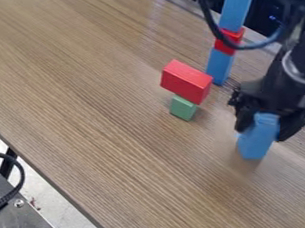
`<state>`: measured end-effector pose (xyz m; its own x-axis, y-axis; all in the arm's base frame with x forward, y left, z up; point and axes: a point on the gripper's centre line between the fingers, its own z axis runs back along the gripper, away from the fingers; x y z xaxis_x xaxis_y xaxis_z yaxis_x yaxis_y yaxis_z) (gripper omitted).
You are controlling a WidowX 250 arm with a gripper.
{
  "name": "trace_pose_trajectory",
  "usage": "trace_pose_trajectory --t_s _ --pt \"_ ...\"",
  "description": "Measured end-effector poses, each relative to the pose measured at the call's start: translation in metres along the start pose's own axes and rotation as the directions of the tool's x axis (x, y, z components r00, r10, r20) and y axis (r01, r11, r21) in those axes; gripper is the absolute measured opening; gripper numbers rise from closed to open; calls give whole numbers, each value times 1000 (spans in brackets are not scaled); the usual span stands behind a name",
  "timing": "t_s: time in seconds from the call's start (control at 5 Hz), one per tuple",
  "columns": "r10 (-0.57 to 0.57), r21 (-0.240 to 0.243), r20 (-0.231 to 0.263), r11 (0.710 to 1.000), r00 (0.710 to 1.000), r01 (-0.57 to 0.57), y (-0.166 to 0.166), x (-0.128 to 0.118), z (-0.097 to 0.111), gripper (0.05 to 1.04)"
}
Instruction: Put the blue block on top of the red block
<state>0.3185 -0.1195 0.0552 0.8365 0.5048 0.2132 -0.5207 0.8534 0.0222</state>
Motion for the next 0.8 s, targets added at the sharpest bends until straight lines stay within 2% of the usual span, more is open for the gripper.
trace_pose_trajectory --t_s 0.2,0.4,0.6,0.8 --pt "10 31 -11 999 1000 -9 -1 2 0 583" --pt "-22 -34 -81 999 996 20 -6 -4 1 583" --pt "-95 -216 -172 975 980 57 4 5 26 583" --pt "-24 -338 -209 940 978 -49 20 23 56 583"
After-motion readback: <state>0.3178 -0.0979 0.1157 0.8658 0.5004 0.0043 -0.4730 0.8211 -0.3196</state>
